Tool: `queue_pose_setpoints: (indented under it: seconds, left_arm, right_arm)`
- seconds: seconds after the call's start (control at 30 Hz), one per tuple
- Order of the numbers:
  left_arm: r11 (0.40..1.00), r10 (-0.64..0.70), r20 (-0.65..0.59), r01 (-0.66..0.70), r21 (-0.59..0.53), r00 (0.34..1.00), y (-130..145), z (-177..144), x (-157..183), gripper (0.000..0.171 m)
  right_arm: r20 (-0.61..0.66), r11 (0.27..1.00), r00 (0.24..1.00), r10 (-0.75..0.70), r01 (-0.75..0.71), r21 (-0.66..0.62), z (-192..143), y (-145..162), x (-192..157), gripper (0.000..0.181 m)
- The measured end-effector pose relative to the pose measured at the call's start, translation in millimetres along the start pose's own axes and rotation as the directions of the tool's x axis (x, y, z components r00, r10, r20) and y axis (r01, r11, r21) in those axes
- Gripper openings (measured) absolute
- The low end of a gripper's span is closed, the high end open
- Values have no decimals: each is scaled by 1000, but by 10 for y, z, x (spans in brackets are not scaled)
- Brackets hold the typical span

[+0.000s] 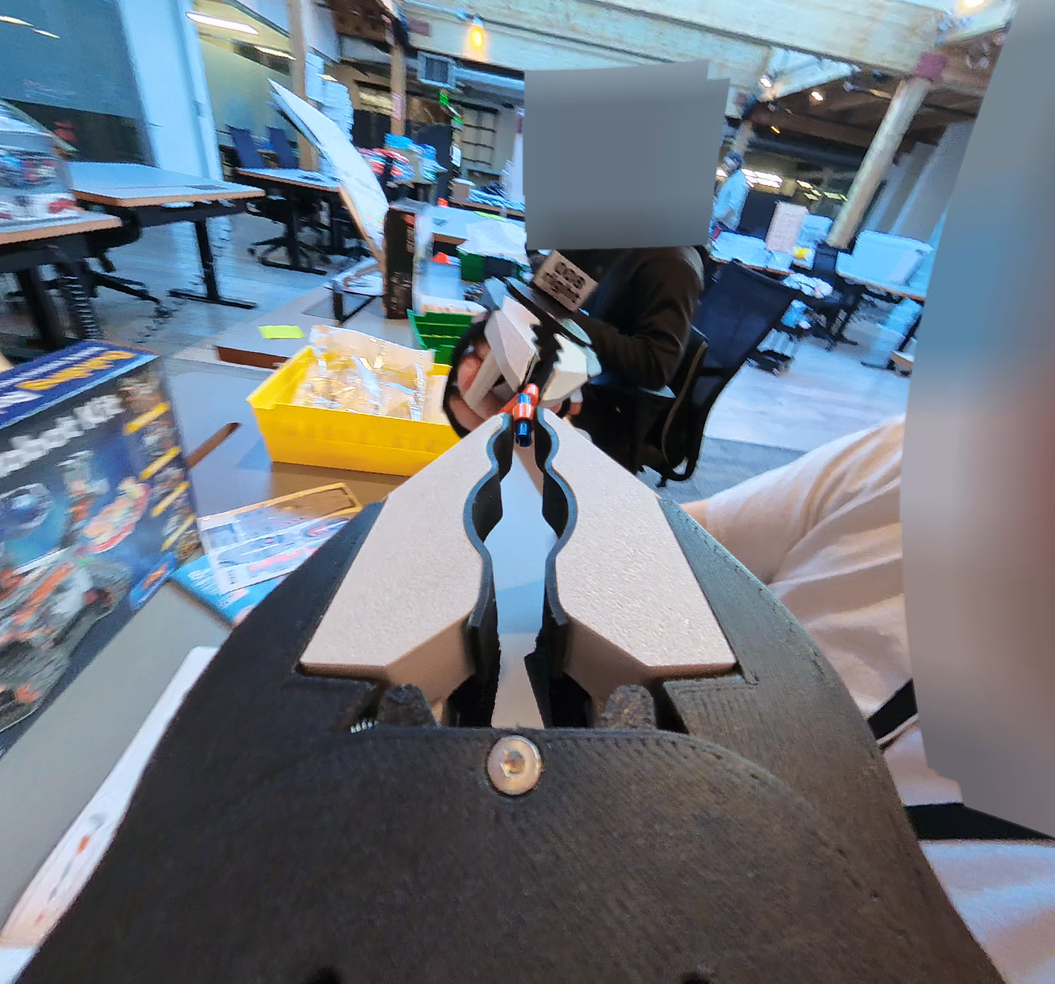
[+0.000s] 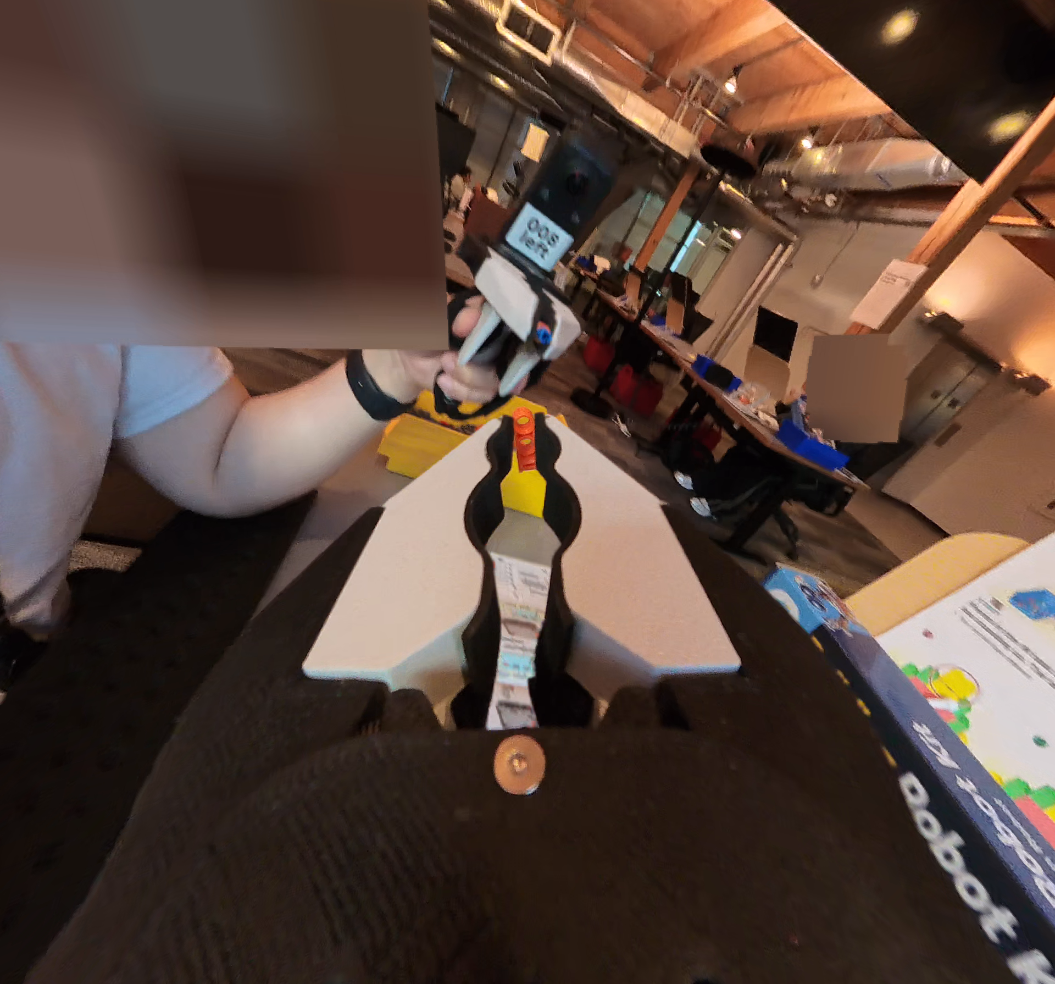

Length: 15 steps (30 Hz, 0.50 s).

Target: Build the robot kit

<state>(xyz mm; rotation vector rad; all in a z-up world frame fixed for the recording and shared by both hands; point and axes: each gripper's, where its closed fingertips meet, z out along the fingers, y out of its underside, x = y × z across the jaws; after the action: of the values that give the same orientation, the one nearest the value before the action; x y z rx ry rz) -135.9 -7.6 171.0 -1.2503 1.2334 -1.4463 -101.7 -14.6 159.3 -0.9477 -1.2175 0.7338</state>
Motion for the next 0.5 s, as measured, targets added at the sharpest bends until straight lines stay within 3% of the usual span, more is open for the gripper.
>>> queue_pose_setpoints:
  seconds: [0.27, 0.5]
  left_arm:
    - [1000, 18, -65, -20, -23, 998, 84, 255, 142, 5]
    - [999, 4, -88, -7, -34, 996, 116, 316, 180, 5]
  right_arm:
    - [71, 990, 994, 85, -93, 109, -43, -129, -43, 5]
    - [51, 992, 999, 7, -13, 122, 49, -165, -91, 5]
